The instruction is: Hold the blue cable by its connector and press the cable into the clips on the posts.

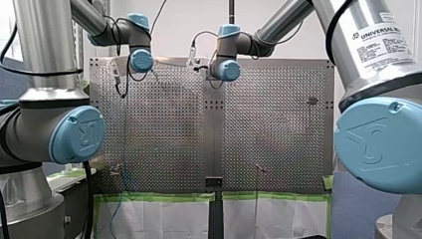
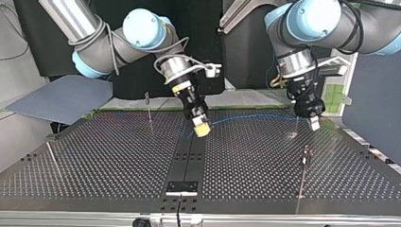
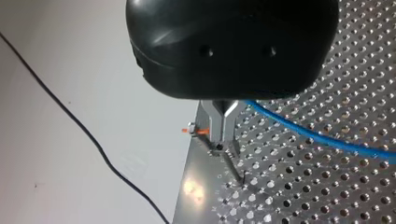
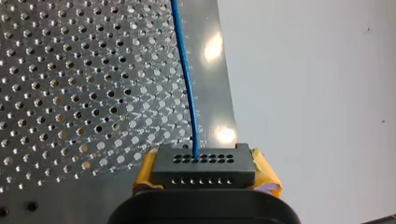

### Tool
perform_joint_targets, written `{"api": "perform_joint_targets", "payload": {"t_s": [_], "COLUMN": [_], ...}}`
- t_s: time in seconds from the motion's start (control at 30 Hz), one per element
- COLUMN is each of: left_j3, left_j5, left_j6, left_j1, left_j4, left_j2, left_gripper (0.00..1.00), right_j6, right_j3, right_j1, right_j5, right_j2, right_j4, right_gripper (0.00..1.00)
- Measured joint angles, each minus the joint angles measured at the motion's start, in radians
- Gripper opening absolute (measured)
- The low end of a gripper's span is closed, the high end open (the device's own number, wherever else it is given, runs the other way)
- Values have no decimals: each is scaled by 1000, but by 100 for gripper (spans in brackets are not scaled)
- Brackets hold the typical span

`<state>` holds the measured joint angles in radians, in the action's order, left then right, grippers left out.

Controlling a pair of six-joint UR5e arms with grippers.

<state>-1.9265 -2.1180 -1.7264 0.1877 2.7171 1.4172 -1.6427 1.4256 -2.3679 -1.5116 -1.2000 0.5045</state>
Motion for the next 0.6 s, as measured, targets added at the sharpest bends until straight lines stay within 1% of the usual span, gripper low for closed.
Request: {"api": "perform_joint_targets", "payload": {"t_s": [0.1, 0.27, 0.43, 0.6], "left_j3": [11, 23, 25, 32], "left_j5": [10, 37, 79, 121], "left_j6": [-5, -12, -16, -17], "left_j1": [-13, -47, -90, -133], "left_j4": [21, 33, 35, 35], "left_j2": [-3, 2, 5, 14], "left_gripper": [0, 0, 0, 0], "right_j6": [0, 0, -1, -1], "right_j3": [-14, -43, -81, -109], "right_j1": [-7, -17, -25, -27], "right_j5": [0, -2, -6, -13], "right_j2": [12, 36, 56, 68], "right_j4": [-3, -13, -30, -38], "right_gripper": [0, 0, 0, 0]}}
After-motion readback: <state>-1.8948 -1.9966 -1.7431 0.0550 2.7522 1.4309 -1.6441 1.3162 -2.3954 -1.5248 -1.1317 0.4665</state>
